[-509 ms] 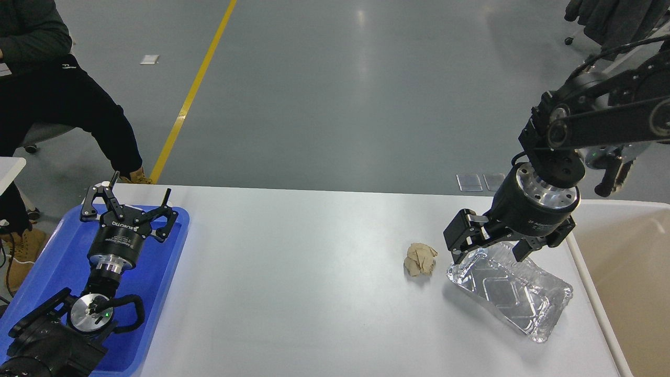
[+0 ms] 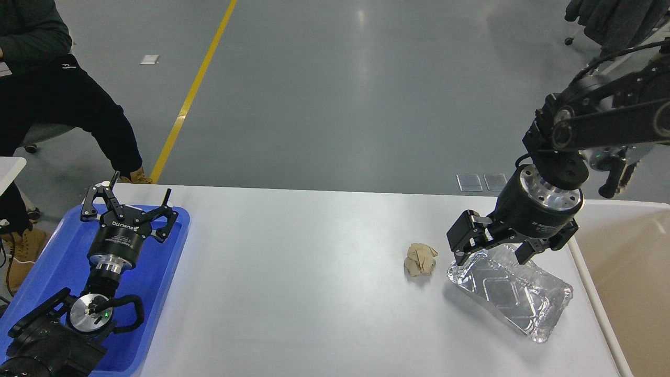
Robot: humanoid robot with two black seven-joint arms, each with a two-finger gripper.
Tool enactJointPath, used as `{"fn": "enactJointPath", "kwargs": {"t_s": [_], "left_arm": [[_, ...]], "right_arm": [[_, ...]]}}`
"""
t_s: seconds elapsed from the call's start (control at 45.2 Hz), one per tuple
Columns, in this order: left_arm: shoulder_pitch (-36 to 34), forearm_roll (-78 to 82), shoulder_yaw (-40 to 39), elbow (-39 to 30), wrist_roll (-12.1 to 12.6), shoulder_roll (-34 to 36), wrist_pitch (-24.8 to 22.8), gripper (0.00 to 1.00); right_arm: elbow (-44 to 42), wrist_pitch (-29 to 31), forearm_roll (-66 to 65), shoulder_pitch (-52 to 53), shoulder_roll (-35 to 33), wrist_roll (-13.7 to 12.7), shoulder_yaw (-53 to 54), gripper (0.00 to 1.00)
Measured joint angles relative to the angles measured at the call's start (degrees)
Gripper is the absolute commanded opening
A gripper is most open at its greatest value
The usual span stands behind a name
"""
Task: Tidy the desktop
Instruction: 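Raise the right gripper away from the clear container toward the bin side, then lower the right gripper onto the clear container's edge and grasp it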
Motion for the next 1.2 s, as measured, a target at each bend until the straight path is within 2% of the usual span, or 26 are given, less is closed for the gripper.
{"fn": "enactJointPath", "kwargs": {"t_s": [0.133, 0.398, 0.686, 0.841, 1.195], "left_arm": [[-0.01, 0.01, 0.01, -0.01, 0.0, 0.02, 0.0, 0.99], [-0.01, 0.01, 0.01, -0.01, 0.0, 0.03, -0.01, 0.99], [0.01, -0.04, 0.01, -0.01, 0.0, 0.05, -0.01, 0.99], [0.01, -0.04, 0.01, -0.01, 0.0, 0.05, -0.01, 0.99], [0.0, -0.03, -0.02, 0.0, 0.0, 0.01, -0.01, 0.99]], "right_arm": [[-0.61, 0.0, -2.75, -2.05, -4.13, 0.01, -0.01, 1.0], [-6.1, -0.03, -12.54, -11.51, -17.08, -0.02, 1.5, 1.0], [-16.97, 0.06, -20.82, -27.27, -26.42, -0.07, 11.34, 1.0], [-25.02, 0.0, -23.67, -35.55, -27.58, -0.08, 16.42, 1.0], [-41.73, -0.58, -26.01, -50.9, -22.66, 0.11, 22.43, 1.0]]}}
